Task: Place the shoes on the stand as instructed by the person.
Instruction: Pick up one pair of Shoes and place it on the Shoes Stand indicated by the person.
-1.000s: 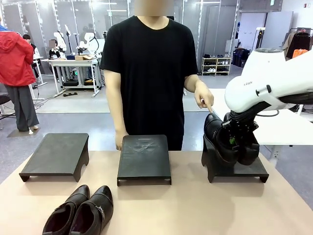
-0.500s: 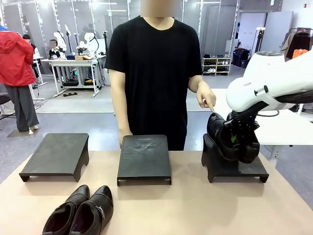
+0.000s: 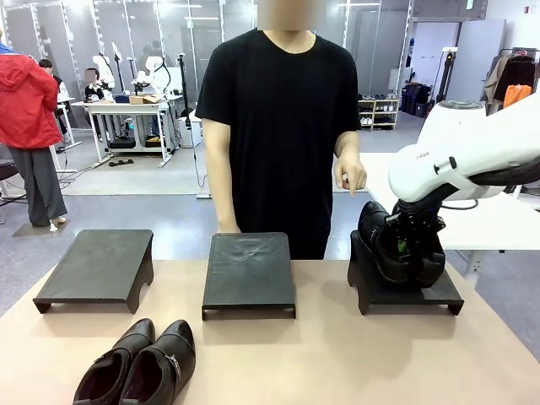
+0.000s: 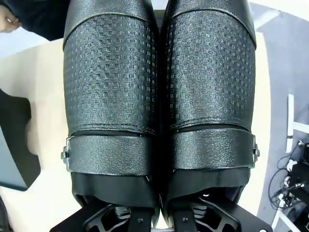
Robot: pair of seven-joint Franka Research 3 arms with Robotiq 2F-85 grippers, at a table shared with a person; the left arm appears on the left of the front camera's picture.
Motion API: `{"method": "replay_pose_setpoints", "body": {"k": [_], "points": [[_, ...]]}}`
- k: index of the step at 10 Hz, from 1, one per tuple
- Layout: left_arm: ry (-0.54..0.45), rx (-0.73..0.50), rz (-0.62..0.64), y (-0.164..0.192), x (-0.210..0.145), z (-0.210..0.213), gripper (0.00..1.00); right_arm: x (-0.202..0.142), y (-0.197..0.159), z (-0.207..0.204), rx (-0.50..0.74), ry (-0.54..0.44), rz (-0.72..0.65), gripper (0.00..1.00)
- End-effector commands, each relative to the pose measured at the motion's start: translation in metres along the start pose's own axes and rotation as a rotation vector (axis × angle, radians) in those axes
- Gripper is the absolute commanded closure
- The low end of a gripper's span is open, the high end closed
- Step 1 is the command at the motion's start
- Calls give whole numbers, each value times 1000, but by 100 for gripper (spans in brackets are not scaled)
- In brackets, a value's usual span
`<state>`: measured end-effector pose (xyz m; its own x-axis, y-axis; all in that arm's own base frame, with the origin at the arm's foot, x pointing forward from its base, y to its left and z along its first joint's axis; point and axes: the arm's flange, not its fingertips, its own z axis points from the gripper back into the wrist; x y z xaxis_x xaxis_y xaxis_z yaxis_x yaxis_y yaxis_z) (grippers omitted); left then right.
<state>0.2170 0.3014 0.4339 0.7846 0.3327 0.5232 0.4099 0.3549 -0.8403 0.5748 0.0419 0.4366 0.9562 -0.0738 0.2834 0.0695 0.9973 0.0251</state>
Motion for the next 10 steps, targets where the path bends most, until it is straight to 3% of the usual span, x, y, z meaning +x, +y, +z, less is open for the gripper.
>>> {"method": "replay_pose_setpoints", "body": {"k": [1,4,5,9,10], "points": [[-1,-5,-5,-1,0,1,0,1,1,5,-15,-48,-32,100],[-1,-5,-5,-1,0,1,0,2,4,22,32,-11,-30,100],[-1,-5,-5,-1,0,1,0,1,-1,0,4,1,-12,100],[-1,-5,-5,-1,0,1,0,1,-1,0,4,1,-12,100],[-1,-5,-5,-1,0,1,0,-2,0,-7,7,26,-15,90]]}}
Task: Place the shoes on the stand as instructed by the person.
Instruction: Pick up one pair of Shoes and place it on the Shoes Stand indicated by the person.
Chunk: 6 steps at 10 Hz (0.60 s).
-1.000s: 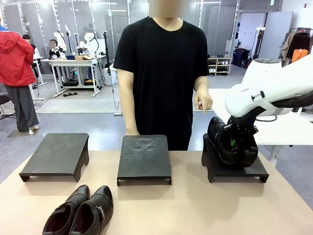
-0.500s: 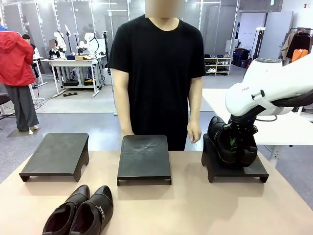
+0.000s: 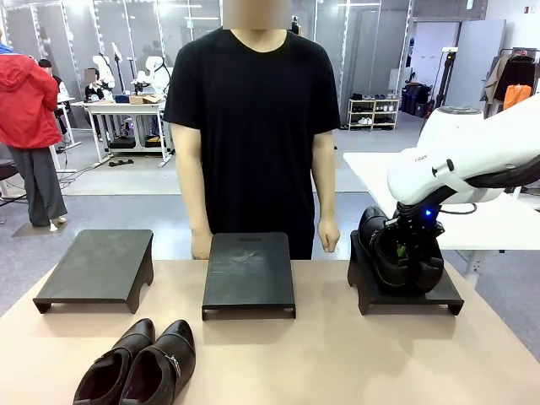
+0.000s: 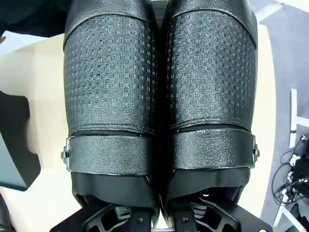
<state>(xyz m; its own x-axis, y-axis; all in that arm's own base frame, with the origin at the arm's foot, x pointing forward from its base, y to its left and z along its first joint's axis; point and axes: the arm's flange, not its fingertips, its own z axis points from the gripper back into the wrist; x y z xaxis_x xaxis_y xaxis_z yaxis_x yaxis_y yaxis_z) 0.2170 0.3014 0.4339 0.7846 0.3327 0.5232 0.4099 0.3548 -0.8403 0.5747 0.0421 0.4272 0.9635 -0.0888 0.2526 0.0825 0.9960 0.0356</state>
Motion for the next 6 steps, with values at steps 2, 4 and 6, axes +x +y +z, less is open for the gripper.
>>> {"method": "replay_pose_setpoints", "body": {"k": [2,4,6], "points": [[-1,-5,-5,-1,0,1,0,-3,-1,-9,1,-16,-8,90],[-1,-5,-5,-1,0,1,0,-4,-1,-18,-7,-38,-17,90],[-1,-5,-5,-1,0,1,0,-6,-3,-25,-6,-51,-20,90]]}}
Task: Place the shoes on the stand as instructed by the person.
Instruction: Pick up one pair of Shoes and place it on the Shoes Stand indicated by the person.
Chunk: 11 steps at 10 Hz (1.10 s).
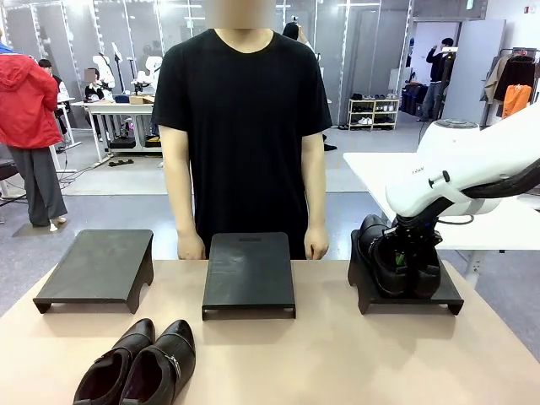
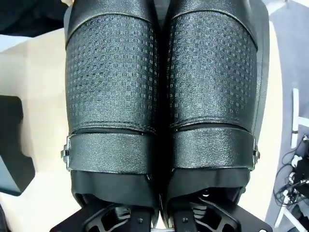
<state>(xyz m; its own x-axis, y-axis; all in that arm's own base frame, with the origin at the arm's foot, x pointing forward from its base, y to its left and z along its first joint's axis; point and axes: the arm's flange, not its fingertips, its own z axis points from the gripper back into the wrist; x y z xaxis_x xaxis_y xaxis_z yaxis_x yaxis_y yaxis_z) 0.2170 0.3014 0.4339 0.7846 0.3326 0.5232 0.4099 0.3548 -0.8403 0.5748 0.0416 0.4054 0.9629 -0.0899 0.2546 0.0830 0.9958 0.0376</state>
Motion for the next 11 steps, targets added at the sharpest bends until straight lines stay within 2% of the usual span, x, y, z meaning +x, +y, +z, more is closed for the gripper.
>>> {"method": "replay_pose_setpoints", "body": {"k": [1,2,5,6,8,9,11], "points": [[-1,-5,-5,-1,0,1,0,-3,-2,-6,-11,-48,-23,90],[-1,-5,-5,-1,0,1,0,-5,-3,-5,-7,-56,-27,90],[-1,-5,-5,-1,0,1,0,-15,-5,5,0,-89,-29,20],[-1,-5,-5,-1,0,1,0,-18,-6,7,1,-97,-33,0],[-1,-5,-5,-1,0,1,0,-25,-6,11,0,-103,-43,0],[-1,-5,-5,-1,0,1,0,-27,-6,13,4,-106,-46,13],[-1,-5,-5,-1,0,1,0,-30,-8,15,15,-109,-48,0]]}}
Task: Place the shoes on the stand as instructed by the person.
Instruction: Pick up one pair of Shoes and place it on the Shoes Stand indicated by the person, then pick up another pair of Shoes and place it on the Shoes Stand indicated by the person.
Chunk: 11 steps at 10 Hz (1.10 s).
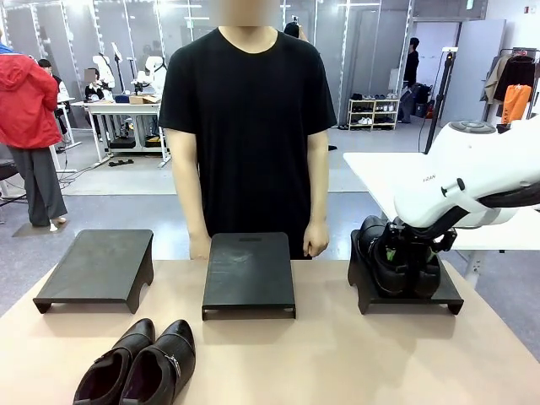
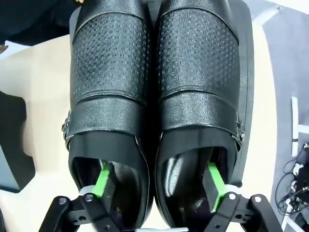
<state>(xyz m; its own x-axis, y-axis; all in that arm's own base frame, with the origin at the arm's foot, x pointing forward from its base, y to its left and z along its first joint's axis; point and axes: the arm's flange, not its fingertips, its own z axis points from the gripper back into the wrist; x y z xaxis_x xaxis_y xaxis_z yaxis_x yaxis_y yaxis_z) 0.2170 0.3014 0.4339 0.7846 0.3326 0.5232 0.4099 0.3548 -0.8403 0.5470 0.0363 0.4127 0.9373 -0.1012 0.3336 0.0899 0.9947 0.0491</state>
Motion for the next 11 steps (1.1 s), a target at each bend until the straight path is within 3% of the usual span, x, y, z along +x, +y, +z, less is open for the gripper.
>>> {"method": "replay_pose_setpoints", "body": {"k": [1,11], "points": [[-1,-5,-5,-1,0,1,0,-8,0,3,12,-32,-39,0],[-1,-5,-5,-1,0,1,0,-2,0,3,3,-6,-3,0]]}}
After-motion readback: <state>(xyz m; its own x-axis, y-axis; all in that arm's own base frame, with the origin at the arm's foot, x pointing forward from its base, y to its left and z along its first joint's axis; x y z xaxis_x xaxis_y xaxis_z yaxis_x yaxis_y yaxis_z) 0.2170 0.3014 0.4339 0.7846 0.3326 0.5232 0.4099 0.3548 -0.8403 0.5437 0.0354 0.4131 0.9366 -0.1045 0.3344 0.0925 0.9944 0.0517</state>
